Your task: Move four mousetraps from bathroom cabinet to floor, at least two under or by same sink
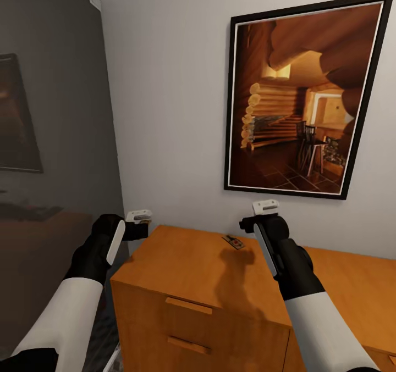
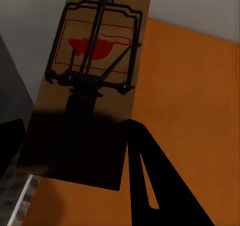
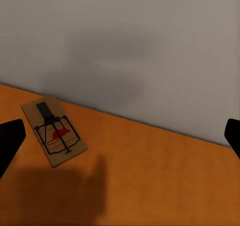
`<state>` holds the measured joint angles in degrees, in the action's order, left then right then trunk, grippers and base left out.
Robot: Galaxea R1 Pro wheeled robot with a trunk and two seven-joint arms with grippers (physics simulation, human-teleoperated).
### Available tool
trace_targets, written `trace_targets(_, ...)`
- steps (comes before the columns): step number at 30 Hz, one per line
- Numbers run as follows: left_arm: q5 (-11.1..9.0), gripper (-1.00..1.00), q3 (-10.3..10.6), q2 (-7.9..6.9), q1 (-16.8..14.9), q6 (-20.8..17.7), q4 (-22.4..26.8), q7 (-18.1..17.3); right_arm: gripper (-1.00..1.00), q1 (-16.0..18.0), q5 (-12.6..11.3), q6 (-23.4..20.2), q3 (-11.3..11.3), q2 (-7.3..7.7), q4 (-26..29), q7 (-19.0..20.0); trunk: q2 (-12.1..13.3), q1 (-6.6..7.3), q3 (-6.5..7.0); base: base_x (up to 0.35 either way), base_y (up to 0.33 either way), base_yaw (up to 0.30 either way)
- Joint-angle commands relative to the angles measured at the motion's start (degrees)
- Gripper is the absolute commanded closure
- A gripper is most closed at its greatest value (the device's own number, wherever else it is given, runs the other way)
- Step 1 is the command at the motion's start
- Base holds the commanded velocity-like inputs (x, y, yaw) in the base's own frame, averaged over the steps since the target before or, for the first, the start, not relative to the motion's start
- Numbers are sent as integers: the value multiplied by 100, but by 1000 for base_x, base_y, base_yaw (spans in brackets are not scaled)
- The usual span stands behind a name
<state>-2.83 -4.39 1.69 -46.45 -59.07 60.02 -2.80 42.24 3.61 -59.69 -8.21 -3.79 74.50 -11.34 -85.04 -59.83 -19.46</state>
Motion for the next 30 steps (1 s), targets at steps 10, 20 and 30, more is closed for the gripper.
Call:
trace_targets(10,-24,100,214,219,-10,-7,195,-11,-100,225,-140,-31,83,-93,-221,237,-4,0,-8,0,0,2)
trace_targets(20,18,100,512,403,-5,-15,320,13,-100,30,83,-6,68,-98,-154,-33,-4,0,-8,0,0,0)
trace_targets(30,36,100,830,441,-5,-9,356,24,-100,22,-47,-31,274,-70,-349,4,-4,0,-8,0,0,0)
